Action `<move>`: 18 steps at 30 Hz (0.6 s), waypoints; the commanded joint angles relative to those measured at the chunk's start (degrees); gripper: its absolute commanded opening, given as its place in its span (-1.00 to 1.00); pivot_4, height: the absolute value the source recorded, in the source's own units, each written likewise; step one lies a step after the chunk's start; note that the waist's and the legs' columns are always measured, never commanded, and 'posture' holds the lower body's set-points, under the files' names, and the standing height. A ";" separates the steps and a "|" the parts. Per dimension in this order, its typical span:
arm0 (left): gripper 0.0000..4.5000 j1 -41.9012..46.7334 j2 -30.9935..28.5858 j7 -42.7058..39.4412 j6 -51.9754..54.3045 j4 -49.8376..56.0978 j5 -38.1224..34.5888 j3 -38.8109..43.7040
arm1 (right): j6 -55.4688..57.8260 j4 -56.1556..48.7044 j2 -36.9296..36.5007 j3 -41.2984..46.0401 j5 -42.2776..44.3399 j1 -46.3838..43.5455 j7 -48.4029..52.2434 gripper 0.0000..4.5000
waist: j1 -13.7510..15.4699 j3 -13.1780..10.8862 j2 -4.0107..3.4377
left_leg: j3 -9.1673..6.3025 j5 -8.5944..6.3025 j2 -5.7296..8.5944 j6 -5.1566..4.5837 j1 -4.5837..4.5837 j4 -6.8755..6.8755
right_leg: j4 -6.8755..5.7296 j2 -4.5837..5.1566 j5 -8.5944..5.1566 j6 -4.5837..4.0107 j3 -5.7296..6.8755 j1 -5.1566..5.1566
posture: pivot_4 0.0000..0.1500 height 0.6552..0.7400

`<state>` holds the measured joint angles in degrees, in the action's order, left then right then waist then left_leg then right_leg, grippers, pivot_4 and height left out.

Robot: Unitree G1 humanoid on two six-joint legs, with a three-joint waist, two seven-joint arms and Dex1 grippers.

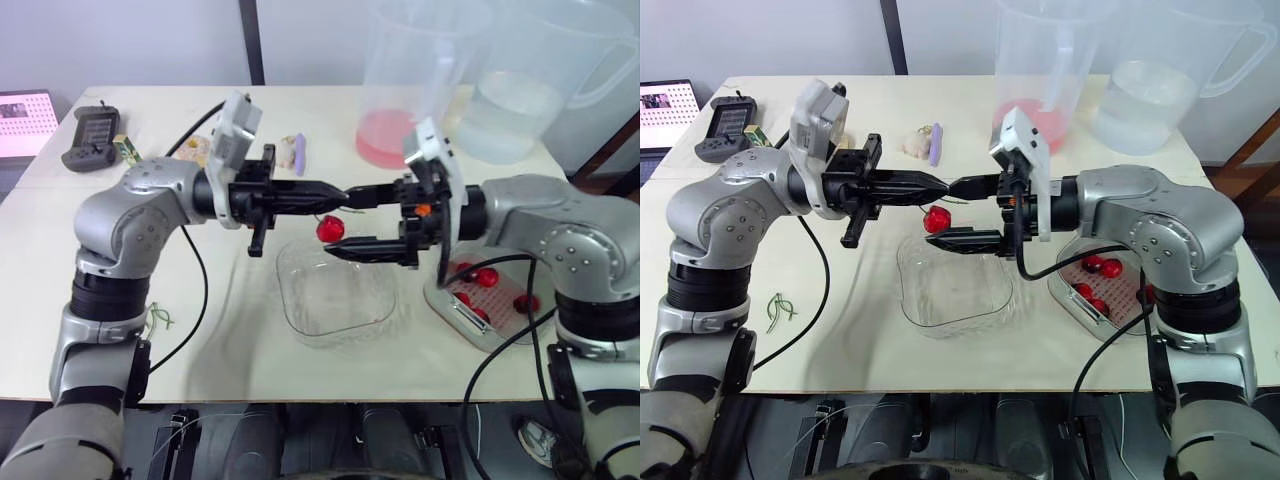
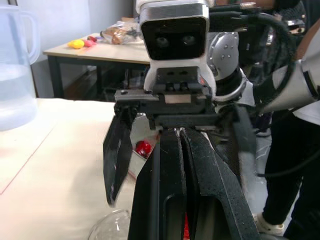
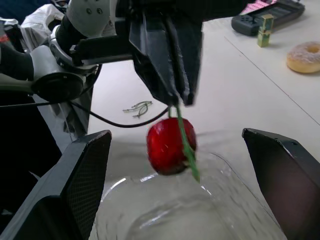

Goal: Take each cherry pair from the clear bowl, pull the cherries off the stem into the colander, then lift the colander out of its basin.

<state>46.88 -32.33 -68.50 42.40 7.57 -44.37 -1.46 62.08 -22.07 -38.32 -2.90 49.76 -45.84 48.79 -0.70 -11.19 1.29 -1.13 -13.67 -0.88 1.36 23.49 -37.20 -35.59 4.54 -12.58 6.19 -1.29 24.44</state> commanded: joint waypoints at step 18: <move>-1.00 1.31 0.33 0.75 0.52 1.80 -0.90 0.77 | -0.25 -1.06 1.88 -0.58 0.19 -0.93 -1.25 -0.34 | -0.11 0.00 0.00 | 0.00 0.00 0.00 0.00 0.00 0.01 | -0.02 0.00 0.01 0.01 0.00 0.00 | 1.00 1.00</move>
<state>46.97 -31.99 -67.61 43.35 7.66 -44.46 -1.46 62.17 -22.06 -36.17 -4.25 49.71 -46.07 47.57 -0.82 -11.19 1.29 -1.13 -13.67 -0.89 1.36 23.48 -37.19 -35.61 4.54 -12.57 6.20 -1.29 24.44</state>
